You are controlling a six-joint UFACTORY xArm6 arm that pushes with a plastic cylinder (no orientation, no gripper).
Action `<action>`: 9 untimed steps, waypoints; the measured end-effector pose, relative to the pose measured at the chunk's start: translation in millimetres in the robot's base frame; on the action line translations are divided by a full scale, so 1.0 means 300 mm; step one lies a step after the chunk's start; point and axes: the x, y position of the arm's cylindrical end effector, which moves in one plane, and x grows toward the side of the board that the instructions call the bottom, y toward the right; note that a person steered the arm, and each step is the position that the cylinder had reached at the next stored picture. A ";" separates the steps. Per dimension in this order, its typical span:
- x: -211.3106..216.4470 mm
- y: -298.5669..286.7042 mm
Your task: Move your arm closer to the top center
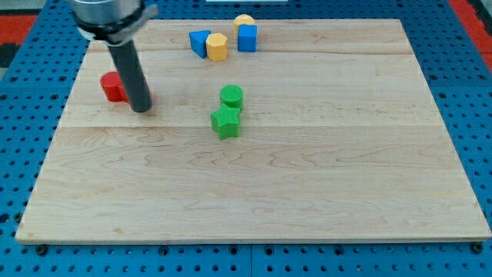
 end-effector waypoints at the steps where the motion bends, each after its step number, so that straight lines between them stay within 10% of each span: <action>1: 0.036 0.103; 6: -0.217 0.579; 7: -0.378 0.959; 9: -0.717 0.864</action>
